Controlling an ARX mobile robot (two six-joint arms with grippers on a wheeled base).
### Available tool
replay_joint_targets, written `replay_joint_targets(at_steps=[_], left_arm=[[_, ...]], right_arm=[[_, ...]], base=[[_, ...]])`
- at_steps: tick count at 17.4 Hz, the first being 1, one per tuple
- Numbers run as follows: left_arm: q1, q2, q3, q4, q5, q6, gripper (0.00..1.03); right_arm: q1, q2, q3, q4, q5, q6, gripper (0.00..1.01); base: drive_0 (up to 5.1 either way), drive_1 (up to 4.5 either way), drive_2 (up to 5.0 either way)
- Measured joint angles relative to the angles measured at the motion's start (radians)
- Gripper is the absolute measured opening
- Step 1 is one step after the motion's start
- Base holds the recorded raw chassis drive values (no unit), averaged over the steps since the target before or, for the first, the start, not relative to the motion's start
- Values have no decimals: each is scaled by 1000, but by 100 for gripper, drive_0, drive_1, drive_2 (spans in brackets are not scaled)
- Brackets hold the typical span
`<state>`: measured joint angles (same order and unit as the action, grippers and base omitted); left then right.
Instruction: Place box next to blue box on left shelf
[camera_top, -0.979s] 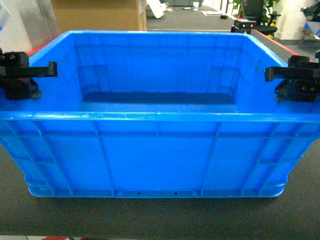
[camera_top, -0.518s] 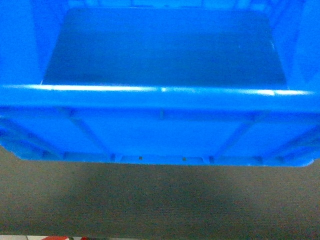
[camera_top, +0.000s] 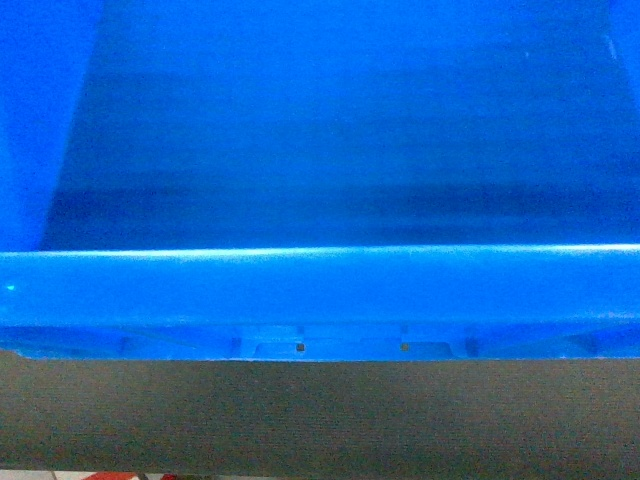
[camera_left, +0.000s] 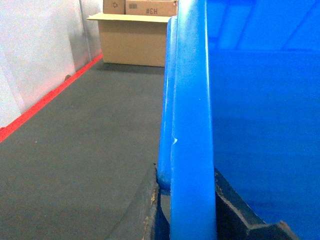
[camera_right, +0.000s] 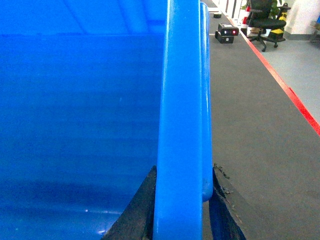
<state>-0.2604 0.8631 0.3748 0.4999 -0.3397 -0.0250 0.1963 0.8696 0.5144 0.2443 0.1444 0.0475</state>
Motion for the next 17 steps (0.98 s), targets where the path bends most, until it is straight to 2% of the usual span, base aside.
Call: replay_joint_targets(at_steps=[4, 17], left_arm=[[0, 0, -2, 2, -1, 3, 18], [0, 0, -2, 2, -1, 6, 18]], right_arm=[[0, 1, -2, 1, 0, 0, 21], [0, 6, -2, 2, -1, 0, 21]], base=[[-29, -29, -29], [-165, -165, -165]])
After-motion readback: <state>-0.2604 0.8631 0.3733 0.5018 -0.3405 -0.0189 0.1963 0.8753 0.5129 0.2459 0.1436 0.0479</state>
